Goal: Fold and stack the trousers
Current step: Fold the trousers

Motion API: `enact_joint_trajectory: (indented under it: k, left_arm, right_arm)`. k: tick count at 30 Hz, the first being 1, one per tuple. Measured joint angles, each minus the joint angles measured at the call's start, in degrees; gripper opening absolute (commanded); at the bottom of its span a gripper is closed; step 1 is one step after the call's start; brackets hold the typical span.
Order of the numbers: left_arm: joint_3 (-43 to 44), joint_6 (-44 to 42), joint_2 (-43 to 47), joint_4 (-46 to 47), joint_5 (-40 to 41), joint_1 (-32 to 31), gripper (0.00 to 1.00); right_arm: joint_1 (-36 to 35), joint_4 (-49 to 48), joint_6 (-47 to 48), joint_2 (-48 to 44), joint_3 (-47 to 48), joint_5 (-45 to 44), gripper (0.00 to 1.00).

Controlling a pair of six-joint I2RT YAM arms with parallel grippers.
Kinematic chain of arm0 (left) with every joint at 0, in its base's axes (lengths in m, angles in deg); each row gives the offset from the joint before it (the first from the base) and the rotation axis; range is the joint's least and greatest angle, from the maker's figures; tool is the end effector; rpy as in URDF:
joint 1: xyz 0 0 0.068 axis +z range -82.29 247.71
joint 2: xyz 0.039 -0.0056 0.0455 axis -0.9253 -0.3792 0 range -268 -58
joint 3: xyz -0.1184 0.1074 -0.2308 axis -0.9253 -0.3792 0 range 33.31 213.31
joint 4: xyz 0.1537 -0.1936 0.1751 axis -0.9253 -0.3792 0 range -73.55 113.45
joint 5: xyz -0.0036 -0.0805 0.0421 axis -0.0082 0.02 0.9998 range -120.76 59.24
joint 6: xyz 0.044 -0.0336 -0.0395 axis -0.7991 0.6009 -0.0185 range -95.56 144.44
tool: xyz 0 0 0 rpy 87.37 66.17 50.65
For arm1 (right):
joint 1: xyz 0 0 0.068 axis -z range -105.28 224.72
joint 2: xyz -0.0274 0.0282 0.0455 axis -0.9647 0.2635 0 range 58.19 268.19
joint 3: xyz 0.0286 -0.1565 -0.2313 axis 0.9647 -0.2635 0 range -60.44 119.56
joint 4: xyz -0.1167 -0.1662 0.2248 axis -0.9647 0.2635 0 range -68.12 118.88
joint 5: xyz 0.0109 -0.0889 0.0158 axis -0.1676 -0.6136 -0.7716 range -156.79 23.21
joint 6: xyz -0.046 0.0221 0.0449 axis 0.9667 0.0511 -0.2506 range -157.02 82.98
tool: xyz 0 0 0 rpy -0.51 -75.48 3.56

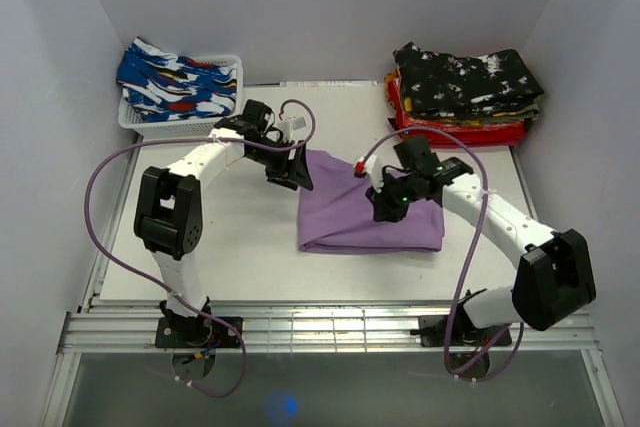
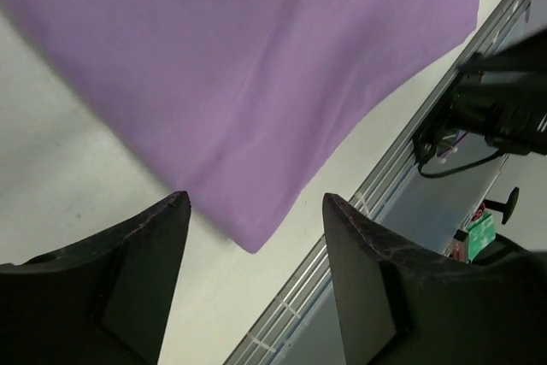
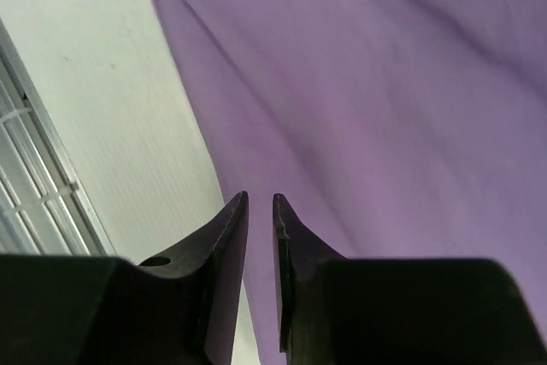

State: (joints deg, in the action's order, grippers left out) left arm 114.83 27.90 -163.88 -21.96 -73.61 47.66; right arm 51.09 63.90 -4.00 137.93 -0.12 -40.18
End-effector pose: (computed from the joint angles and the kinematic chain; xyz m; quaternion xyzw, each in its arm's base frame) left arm 0.3835 -0.1794 0.2037 0.1957 0.8976 -0.3853 0.0868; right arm 0.2857 0.1517 0.2340 -0.4974 0.8033 0.2026 0.2574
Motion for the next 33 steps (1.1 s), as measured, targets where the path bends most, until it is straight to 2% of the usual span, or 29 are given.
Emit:
enact_joint_trajectory:
  k: [1, 6, 14, 20, 33]
  left_arm:
    - [1.36, 0.44, -0.98, 0.13, -0.13, 0.35, 0.76]
    - [5.42, 2.12, -5.51, 1.66, -1.57, 0.61, 0.8]
    - [6.75, 3.28, -8.72, 1.92, -2.69, 0.85, 0.93]
    - [9.75, 4.57, -10.75, 2.69, -0.37, 1.05, 0.94]
    - [11.78, 6.05, -13.42, 4.33, 1.68, 2.82, 0.98]
  right_arm:
    - [-3.85, -2.38, -0.09, -0.61, -0.57, -1.09, 0.2]
    - [-16.94, -12.72, -0.68, 2.86, -1.38, -5.95, 0.2]
    - [-27.87, -22.14, -2.23, 11.17, -2.05, -10.27, 0.21]
    - [-31.63, -25.44, -2.95, 12.74, -2.05, -11.76, 0.26]
    - [-32.06, -27.47, -3.04, 17.27, -2.08, -14.95, 0.29]
